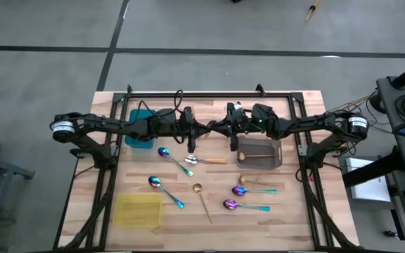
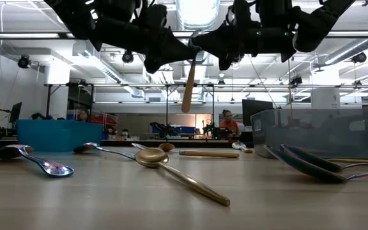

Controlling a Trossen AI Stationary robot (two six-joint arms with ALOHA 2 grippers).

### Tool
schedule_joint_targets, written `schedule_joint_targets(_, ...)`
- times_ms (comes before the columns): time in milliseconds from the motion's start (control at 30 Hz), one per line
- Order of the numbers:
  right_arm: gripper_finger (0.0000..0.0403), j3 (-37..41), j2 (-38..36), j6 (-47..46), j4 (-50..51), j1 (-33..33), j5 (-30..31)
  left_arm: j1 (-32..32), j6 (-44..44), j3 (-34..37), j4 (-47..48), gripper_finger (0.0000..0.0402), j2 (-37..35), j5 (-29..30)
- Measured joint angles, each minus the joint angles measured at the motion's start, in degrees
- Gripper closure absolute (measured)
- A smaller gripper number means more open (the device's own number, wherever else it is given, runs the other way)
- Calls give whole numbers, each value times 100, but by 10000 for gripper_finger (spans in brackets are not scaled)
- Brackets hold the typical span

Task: Sort silverware by color (type)
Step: Put the yellow spoon into the yellow bin

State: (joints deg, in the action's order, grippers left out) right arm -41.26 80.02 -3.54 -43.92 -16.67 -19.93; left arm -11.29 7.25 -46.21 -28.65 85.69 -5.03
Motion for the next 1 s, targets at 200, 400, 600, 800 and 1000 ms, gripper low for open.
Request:
schedule_joint_targets(200, 394, 136, -278, 655, 50, -34, -1192, 0, 126, 0, 69, 323, -2, -447)
schedule_joint_targets(400, 394, 273, -429, 1341, -14, -26, -3191, 14, 116, 0, -4, 257, -2, -1224)
schedule_joint_targets(600, 394, 293, -519, 1650, -51, -26, -4204, 119, 99, 0, -844, 231, 330, -1306)
schedule_joint_targets(800, 394, 293, -524, 1883, 32, -26, -4881, 190, 317, 0, -1950, 230, 988, -2260)
schedule_joint_targets(1000, 394, 363, -523, 2156, 47, -26, -4950, 182, 742, -154, -2744, 237, 1716, -2562)
